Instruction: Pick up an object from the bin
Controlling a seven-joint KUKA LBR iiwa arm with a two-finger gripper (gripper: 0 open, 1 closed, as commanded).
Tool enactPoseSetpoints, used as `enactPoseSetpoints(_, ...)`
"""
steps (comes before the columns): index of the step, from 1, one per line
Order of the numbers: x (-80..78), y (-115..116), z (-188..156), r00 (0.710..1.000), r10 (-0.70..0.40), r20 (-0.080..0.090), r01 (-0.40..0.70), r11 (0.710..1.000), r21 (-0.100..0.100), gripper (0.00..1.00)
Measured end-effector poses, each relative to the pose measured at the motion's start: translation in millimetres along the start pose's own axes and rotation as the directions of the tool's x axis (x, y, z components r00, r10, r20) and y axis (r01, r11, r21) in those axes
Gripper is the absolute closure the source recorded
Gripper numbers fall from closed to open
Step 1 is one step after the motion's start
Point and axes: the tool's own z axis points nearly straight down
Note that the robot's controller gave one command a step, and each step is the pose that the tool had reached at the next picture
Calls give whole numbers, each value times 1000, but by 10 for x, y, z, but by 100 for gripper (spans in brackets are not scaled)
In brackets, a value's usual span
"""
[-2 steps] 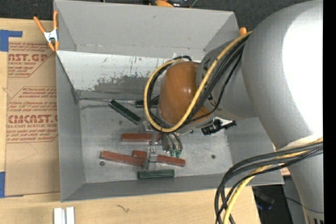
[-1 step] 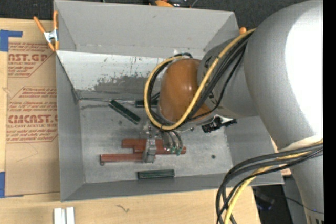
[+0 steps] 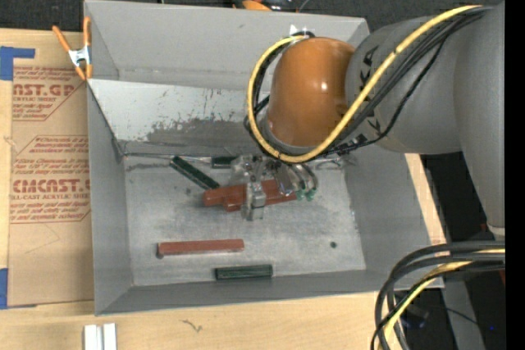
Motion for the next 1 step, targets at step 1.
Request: enactPoseSetpoints(1,-170,-95,-929,1000,29,2,-29,1000,0,100)
